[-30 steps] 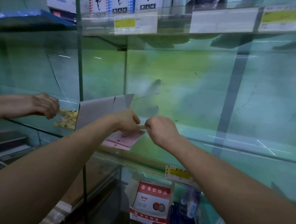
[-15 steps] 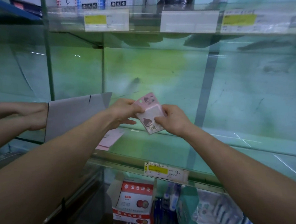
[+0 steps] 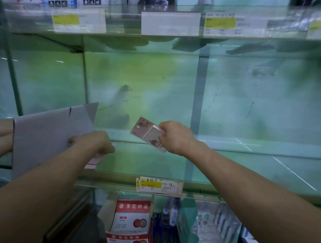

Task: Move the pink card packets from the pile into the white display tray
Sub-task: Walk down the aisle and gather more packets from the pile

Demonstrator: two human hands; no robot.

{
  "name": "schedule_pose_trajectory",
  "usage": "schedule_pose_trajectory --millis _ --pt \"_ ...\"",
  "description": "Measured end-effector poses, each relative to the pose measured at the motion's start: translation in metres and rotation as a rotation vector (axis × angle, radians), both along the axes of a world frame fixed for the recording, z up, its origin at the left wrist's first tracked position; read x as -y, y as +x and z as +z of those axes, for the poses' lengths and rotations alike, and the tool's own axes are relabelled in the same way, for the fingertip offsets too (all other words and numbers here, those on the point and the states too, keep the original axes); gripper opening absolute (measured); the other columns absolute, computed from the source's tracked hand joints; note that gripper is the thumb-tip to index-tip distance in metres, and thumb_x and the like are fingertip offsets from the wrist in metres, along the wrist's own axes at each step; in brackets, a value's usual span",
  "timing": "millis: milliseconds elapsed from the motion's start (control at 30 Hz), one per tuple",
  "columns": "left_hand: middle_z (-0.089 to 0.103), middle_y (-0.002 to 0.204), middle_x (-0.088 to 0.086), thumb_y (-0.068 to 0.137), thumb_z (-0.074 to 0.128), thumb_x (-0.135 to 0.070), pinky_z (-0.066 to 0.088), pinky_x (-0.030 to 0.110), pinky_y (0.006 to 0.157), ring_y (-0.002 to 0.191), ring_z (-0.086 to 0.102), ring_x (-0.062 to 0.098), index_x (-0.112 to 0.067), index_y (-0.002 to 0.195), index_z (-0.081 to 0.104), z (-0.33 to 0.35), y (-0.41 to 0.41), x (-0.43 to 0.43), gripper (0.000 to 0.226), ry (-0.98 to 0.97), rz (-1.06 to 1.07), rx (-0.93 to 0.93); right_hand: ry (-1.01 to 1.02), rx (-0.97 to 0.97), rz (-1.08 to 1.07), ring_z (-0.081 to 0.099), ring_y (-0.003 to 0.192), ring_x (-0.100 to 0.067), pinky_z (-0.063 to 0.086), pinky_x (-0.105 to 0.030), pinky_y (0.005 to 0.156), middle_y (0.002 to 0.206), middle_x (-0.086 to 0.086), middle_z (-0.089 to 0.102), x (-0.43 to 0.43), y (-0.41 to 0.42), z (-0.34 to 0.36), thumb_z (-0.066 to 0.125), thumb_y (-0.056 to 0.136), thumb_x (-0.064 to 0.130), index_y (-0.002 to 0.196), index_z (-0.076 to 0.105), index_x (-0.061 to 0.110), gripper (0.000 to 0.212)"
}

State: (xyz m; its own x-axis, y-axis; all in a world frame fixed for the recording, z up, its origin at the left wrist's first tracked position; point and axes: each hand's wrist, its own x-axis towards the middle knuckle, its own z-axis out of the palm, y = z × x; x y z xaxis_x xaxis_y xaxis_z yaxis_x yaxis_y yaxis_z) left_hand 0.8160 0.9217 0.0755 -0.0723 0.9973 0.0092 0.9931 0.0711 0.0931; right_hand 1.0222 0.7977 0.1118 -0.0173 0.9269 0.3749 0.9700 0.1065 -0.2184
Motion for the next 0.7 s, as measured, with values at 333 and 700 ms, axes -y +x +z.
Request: schedule_pose_trajectory --millis 333,700 --pt "0.055 0.129 0.011 0.067 0.066 -0.059 0.046 0.039 0.097 0.108 0.056 0.030 -0.009 0.122 0.054 0.003 0.001 0.008 0.075 -0.046 0.010 0.091 -0.004 0.009 -0.029 0.048 0.081 -0.026 0.034 -0.027 0.065 0.102 -0.008 0.062 0.007 0.001 -0.003 0.053 0.087 0.014 0.104 0.061 0.018 0.019" --pt "0.050 0.132 0.018 0.070 0.062 -0.063 0.040 0.036 0.092 0.119 0.044 0.036 -0.017 0.131 0.050 0.002 0.021 0.019 0.078 0.283 -0.096 0.048 0.029 0.089 -0.016 0.049 0.081 -0.027 0.032 -0.027 0.063 0.094 -0.006 0.058 0.010 0.001 -0.007 0.051 0.089 0.015 0.093 0.056 0.019 0.008"
